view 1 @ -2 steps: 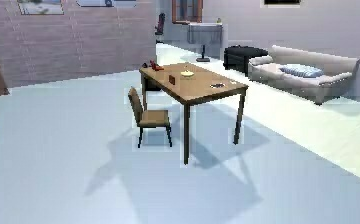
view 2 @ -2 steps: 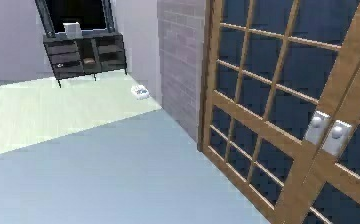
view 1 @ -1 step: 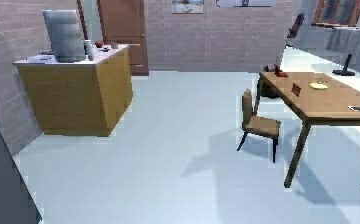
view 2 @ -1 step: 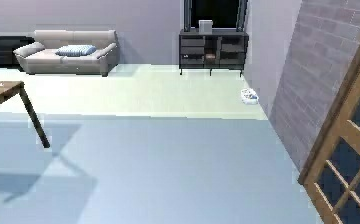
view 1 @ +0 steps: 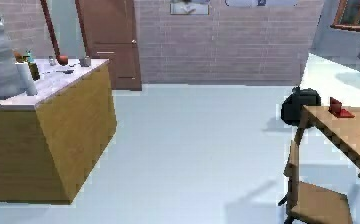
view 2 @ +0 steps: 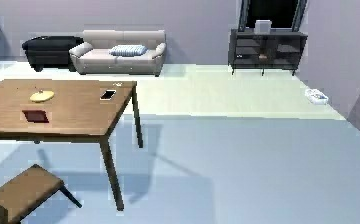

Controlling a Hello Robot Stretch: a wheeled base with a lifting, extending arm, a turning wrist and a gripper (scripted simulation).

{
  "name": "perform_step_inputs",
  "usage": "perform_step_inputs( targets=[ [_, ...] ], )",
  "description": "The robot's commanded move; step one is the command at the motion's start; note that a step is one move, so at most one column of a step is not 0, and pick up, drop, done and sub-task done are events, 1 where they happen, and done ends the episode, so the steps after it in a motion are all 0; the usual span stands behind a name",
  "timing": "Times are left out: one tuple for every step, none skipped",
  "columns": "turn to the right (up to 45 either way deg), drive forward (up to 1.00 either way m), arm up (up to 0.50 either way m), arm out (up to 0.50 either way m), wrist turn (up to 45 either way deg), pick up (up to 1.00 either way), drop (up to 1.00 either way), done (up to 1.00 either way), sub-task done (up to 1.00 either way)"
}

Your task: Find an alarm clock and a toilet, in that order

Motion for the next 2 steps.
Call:
perform_step_inputs(
  targets=[
    [0.0, 1.0, 0.0, 0.0, 0.0, 0.0, 0.0, 0.0, 0.0],
    [0.0, 0.55, 0.0, 0.0, 0.0, 0.0, 0.0, 0.0, 0.0]
  ],
)
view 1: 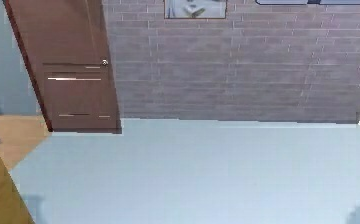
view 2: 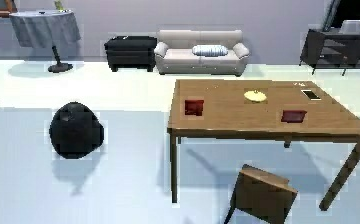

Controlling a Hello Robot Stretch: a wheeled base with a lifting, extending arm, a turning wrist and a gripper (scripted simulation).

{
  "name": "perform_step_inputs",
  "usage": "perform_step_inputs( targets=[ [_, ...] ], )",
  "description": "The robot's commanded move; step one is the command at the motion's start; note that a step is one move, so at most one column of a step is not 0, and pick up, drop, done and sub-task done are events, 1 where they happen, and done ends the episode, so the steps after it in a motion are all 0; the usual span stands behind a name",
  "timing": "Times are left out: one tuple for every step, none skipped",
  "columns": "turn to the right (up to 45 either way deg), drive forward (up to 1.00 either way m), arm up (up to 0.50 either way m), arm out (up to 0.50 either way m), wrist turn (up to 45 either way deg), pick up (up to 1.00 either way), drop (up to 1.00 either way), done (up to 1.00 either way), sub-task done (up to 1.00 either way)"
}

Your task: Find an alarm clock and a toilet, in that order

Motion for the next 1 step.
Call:
perform_step_inputs(
  targets=[
    [24.0, 0.0, 0.0, 0.0, 0.0, 0.0, 0.0, 0.0, 0.0]
  ],
)
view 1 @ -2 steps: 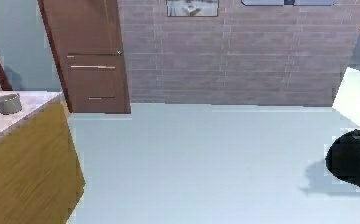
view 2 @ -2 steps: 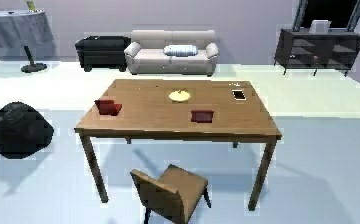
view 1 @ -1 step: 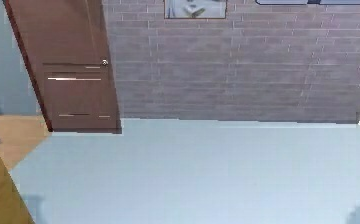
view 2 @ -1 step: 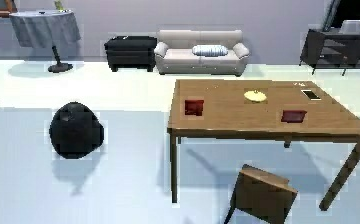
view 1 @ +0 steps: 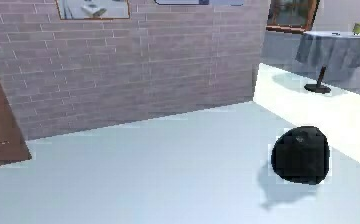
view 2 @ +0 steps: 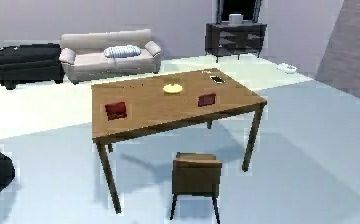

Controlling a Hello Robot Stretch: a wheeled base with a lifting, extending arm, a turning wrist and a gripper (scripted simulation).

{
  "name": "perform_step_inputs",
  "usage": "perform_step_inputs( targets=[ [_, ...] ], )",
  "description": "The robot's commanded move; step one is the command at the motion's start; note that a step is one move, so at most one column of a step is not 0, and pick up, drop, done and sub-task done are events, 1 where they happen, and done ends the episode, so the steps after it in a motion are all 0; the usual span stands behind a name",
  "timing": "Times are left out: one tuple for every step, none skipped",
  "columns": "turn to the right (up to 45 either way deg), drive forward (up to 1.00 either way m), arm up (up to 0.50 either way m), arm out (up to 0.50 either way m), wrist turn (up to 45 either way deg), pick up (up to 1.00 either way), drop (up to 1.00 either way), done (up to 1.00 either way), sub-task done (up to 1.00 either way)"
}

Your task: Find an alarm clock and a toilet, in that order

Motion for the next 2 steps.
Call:
perform_step_inputs(
  targets=[
    [0.0, 1.0, 0.0, 0.0, 0.0, 0.0, 0.0, 0.0, 0.0],
    [0.0, 0.6, 0.0, 0.0, 0.0, 0.0, 0.0, 0.0, 0.0]
  ],
)
